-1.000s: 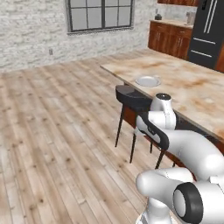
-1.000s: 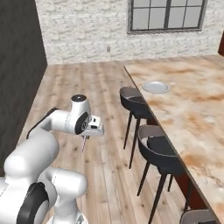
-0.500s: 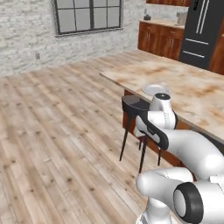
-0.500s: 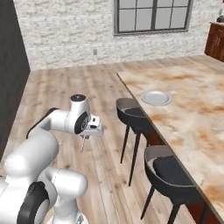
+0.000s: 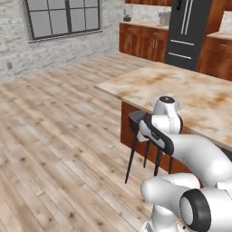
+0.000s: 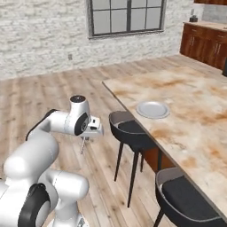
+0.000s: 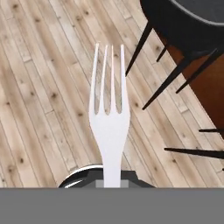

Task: Take the fork and place it on the left side of the plate. Then take the spoon and place it on the right side of the plate. Make sure they're directly next to the plate.

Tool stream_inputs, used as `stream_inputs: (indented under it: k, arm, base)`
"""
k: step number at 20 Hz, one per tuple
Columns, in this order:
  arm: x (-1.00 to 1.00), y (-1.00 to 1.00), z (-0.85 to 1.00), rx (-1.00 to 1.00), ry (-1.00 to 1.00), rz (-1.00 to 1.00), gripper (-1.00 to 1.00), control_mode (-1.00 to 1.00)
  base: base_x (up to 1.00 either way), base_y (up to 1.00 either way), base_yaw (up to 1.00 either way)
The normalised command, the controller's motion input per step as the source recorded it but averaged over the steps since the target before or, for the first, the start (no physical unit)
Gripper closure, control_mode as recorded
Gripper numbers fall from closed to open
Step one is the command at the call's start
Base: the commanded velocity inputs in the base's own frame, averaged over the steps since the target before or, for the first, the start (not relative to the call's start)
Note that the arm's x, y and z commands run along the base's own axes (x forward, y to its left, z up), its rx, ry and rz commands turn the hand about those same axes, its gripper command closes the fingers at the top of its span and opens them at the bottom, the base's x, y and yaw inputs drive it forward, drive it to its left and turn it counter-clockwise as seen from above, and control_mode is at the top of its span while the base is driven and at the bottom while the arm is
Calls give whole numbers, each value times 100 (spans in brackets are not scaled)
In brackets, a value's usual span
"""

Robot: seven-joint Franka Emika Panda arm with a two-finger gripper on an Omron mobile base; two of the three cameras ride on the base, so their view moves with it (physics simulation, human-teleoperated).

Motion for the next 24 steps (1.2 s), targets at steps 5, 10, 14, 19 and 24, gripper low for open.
stream_inputs:
  k: [5, 10, 14, 19, 24]
  arm:
    - [0, 0, 0, 0, 0, 0, 100, 100]
    - [0, 0, 0, 0, 0, 0, 100, 100]
    - [0, 0, 0, 0, 0, 0, 100, 100]
    - [0, 0, 0, 0, 0, 0, 100, 100]
    - [0, 0, 0, 0, 0, 0, 100, 100]
  base:
    - [61, 40, -43]
    - [54, 39, -48]
    - [49, 39, -52]
    - [47, 39, -53]
    - [50, 40, -51]
